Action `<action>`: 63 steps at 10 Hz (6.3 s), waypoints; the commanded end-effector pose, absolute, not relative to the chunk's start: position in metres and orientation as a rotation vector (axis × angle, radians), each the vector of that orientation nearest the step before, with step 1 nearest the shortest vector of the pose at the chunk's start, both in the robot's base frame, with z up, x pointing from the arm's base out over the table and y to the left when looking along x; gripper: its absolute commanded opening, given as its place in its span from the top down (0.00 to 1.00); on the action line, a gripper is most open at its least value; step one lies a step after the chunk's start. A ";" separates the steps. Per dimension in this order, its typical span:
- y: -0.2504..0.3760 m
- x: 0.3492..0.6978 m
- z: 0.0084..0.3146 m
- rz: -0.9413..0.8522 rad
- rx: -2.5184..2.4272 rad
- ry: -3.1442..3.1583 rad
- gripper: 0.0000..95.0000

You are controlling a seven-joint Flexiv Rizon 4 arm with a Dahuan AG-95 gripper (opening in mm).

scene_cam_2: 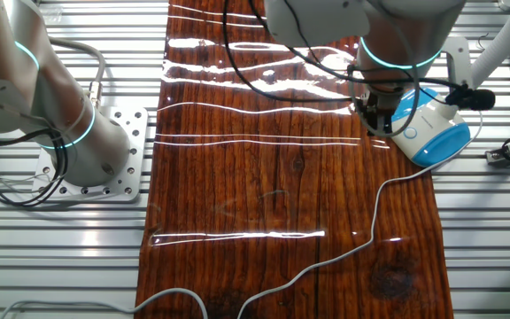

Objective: Turn on the desk lamp by pressing the button

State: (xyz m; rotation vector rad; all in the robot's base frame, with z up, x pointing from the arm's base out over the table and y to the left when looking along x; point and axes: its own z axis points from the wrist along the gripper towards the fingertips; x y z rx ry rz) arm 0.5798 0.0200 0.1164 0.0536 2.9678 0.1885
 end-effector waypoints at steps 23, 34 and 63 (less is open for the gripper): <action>0.021 0.582 0.115 0.261 -0.126 3.060 1.00; 0.021 0.582 0.115 0.271 -0.330 3.100 1.00; 0.046 0.575 0.088 0.210 -0.144 3.041 1.00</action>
